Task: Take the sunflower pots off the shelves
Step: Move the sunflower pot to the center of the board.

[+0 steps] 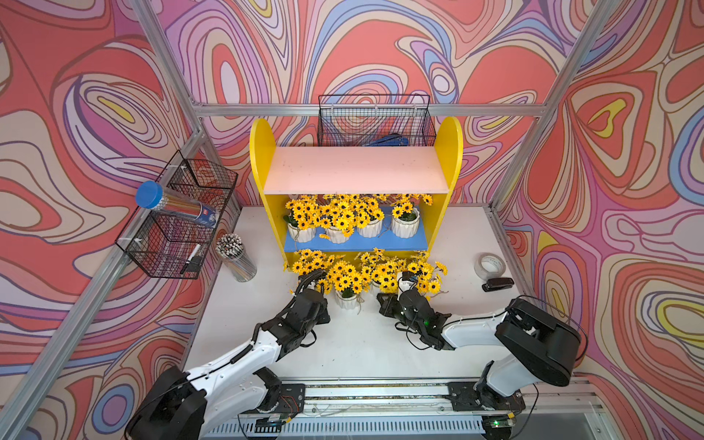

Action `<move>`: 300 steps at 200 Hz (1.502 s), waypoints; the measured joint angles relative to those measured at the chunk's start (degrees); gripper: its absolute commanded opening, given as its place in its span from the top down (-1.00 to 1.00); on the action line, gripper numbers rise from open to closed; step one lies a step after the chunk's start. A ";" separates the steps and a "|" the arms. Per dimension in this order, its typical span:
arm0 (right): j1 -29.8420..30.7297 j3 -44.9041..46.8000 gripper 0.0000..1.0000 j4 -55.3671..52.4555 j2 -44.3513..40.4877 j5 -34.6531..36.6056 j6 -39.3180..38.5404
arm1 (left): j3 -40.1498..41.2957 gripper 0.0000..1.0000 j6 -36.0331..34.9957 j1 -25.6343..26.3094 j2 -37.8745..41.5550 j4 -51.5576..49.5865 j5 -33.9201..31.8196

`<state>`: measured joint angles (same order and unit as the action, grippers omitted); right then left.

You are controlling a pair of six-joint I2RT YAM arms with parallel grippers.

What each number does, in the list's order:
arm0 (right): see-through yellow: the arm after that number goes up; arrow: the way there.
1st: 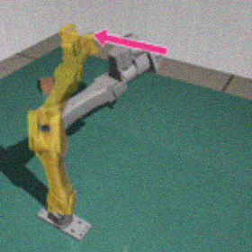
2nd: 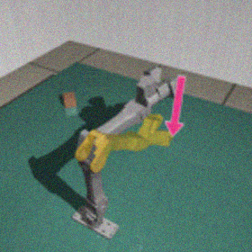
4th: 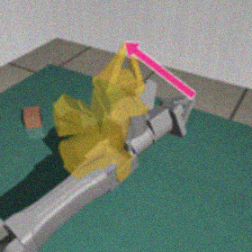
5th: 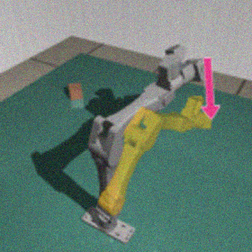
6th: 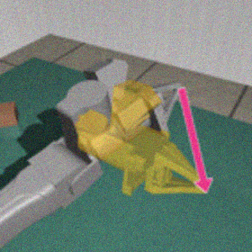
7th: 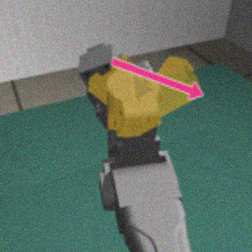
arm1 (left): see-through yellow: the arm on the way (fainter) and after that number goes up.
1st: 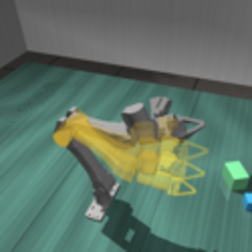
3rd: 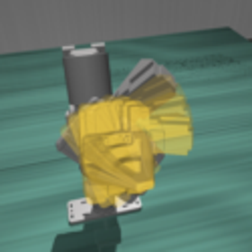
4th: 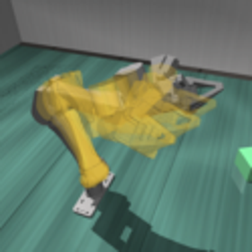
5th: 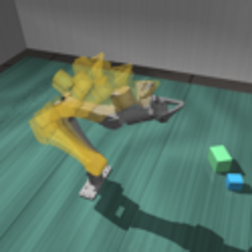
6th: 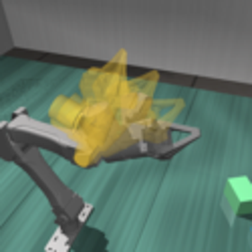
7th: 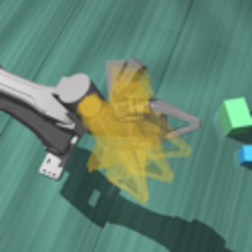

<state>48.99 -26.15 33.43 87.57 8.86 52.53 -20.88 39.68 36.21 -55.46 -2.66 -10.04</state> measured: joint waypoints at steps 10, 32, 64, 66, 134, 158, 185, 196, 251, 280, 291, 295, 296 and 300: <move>0.24 1.03 1.00 -2.91 -2.34 0.13 0.04 | 0.44 1.00 0.46 1.14 1.55 -0.63 1.18; 0.22 3.45 1.00 -10.54 -7.17 1.81 0.48 | 0.52 1.00 1.36 4.02 0.63 0.26 3.56; -1.40 4.85 1.00 -21.51 -12.00 4.74 0.74 | 0.55 1.00 3.04 6.21 -9.84 8.07 7.04; -1.64 4.90 1.00 -21.86 -12.11 4.79 0.72 | 0.55 1.00 3.15 6.25 -10.80 8.76 7.26; -12.94 4.39 1.00 -28.35 -12.07 4.76 -4.37 | -2.58 1.00 5.18 6.64 -28.48 24.79 9.22; -16.98 2.19 1.00 -28.13 -9.42 3.37 -7.63 | -4.57 1.00 5.07 6.64 -30.36 25.70 7.08; -18.84 -0.83 1.00 -27.76 -5.86 2.51 -11.21 | -8.37 1.00 4.39 6.40 -32.57 25.75 5.01; -19.06 -2.16 1.00 -27.56 -4.48 2.12 -12.22 | -10.10 1.00 4.15 6.05 -33.66 26.08 4.79; -19.19 -3.54 1.00 -27.74 -5.07 1.20 -14.78 | -10.82 1.00 3.76 5.05 -34.58 27.96 4.22; -19.19 -3.96 1.00 -32.70 -11.04 1.22 -15.45 | -5.84 1.00 3.78 5.05 -28.83 26.99 4.48; -19.19 -3.96 1.00 -34.97 -14.23 1.27 -15.50 | -4.44 1.00 3.82 5.05 -25.16 24.79 4.48; -19.19 -3.96 1.00 -36.00 -15.61 1.25 -15.52 | -4.04 1.00 3.69 5.07 -23.74 24.04 4.48; -19.19 -3.96 1.00 -36.37 -16.09 1.25 -15.54 | -3.98 1.00 3.72 5.09 -23.47 23.93 4.46; -19.21 -3.96 1.00 -37.42 -17.57 1.25 -15.61 | -3.63 1.00 3.67 5.09 -21.75 22.97 4.44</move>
<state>29.78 -30.11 -3.99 70.00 10.11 36.93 -24.51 43.35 41.30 -77.21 20.32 -5.61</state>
